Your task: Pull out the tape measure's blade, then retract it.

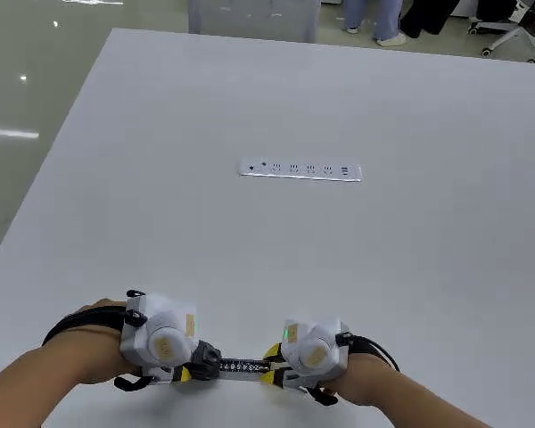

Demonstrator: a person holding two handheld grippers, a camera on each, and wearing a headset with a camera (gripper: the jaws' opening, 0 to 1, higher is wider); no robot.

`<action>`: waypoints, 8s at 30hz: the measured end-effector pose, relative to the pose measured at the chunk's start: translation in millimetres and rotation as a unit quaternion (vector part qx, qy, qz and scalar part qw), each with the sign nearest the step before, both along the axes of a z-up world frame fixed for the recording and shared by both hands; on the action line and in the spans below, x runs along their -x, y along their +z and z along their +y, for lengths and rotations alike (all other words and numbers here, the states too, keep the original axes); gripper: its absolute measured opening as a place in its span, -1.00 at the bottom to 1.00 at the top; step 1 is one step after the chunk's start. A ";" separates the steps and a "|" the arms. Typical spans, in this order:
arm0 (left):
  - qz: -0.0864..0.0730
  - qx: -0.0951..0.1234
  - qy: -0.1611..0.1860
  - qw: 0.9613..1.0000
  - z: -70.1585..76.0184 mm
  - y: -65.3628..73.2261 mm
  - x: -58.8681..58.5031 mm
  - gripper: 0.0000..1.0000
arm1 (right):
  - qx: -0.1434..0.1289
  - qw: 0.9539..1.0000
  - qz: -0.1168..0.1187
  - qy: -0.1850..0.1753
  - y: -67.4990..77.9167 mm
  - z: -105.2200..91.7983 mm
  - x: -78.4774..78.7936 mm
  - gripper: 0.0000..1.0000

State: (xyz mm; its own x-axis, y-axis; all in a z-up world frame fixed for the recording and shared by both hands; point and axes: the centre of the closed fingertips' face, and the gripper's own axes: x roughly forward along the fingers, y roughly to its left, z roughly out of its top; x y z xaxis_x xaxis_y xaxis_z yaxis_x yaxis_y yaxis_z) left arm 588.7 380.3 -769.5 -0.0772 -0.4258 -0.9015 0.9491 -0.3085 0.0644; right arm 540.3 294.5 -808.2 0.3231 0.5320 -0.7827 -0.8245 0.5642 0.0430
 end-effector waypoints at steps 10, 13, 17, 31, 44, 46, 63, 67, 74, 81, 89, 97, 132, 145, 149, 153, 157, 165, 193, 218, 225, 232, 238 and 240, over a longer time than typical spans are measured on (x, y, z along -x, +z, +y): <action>0.000 0.001 0.005 1.000 0.2 0.1 -0.5 -0.41 | 0.000 1.000 -0.001 -0.005 1.6 -7.1 2.4 -0.74; 0.000 0.001 0.004 1.000 0.0 0.0 -0.3 -0.41 | 0.000 1.000 -0.003 -0.005 1.1 -8.8 2.9 -0.75; 0.001 0.000 0.003 1.000 -0.4 -0.3 -0.2 -0.41 | 0.002 1.000 -0.003 -0.007 -0.2 -11.9 4.1 -0.75; 0.003 0.000 0.006 1.000 -2.0 -0.5 -0.5 -0.41 | 0.002 1.000 0.005 -0.007 -0.6 -22.5 7.0 -0.75; 0.002 0.001 0.010 1.000 -2.1 -0.4 -0.2 -0.40 | -0.003 1.000 0.011 -0.013 -1.6 -27.5 9.6 -0.74; 0.002 0.000 0.010 1.000 -2.2 -0.4 -0.3 -0.40 | -0.004 1.000 0.012 -0.015 -2.0 -28.5 9.9 -0.74; 0.000 -0.001 0.010 1.000 -1.8 -0.5 -0.3 -0.40 | -0.005 1.000 0.015 -0.018 -3.7 -35.9 13.9 -0.74; 0.000 -0.001 0.010 1.000 -1.9 -0.6 -0.4 -0.40 | -0.004 1.000 0.016 -0.020 -3.9 -39.0 15.3 -0.74; 0.000 -0.001 0.010 1.000 -1.9 -0.3 0.3 -0.40 | -0.003 1.000 0.017 -0.024 -3.8 -44.5 17.2 -0.74; 0.002 0.000 0.009 1.000 -2.5 -0.4 0.4 -0.40 | -0.002 0.999 0.017 -0.027 -3.5 -47.6 19.2 -0.74; 0.002 0.000 0.007 1.000 -2.8 -0.4 0.7 -0.40 | 0.000 0.999 0.019 -0.030 -3.5 -52.7 21.7 -0.74; 0.003 0.001 0.006 1.000 -2.8 -0.4 0.7 -0.40 | 0.000 0.999 0.024 -0.033 -3.3 -58.0 25.3 -0.75; 0.005 0.001 0.007 1.000 -3.3 -0.6 -0.3 -0.40 | 0.014 0.998 0.032 -0.049 -2.9 -88.1 39.9 -0.75; 0.002 0.003 0.005 1.000 -2.4 -0.7 -0.1 -0.40 | 0.023 0.998 0.037 -0.055 -3.8 -99.1 47.0 -0.75; 0.003 0.003 0.005 1.000 -2.7 -0.7 -0.3 -0.40 | 0.025 0.997 0.038 -0.057 -4.0 -102.9 48.2 -0.75; 0.003 0.003 0.004 1.000 -3.1 -0.6 -0.2 -0.40 | 0.028 0.997 0.038 -0.057 -4.0 -106.2 49.9 -0.75; 0.005 0.003 0.005 1.000 -3.0 -0.4 -0.1 -0.40 | 0.027 0.997 0.037 -0.061 -3.7 -111.9 51.9 -0.75; 0.006 0.003 0.005 1.000 -2.9 -0.6 -0.4 -0.40 | 0.030 0.997 0.040 -0.064 -2.9 -119.7 56.7 -0.75; 0.006 0.003 0.007 1.000 -3.0 -0.1 0.2 -0.40 | 0.035 0.996 0.042 -0.077 -3.2 -139.9 65.1 -0.75; 0.004 0.002 -0.004 1.000 -4.3 -1.8 1.5 -0.40 | 0.029 0.985 0.077 -0.155 -0.8 -173.1 91.3 -0.84; -0.011 0.005 0.001 1.000 -6.2 1.6 -1.4 -0.36 | 0.005 0.977 0.064 -0.202 13.1 -178.9 86.7 -0.62; -0.026 0.116 0.143 0.982 -10.7 31.9 -35.0 0.46 | -0.026 0.961 -0.001 -0.275 37.7 -180.8 78.5 -0.17; 0.015 0.173 0.257 0.951 16.3 37.4 -40.9 0.86 | -0.052 0.948 -0.023 -0.313 43.3 -178.9 97.7 0.19; 0.045 0.201 0.320 0.925 29.4 37.2 -41.2 0.90 | -0.054 0.942 -0.037 -0.329 46.0 -180.9 103.0 0.28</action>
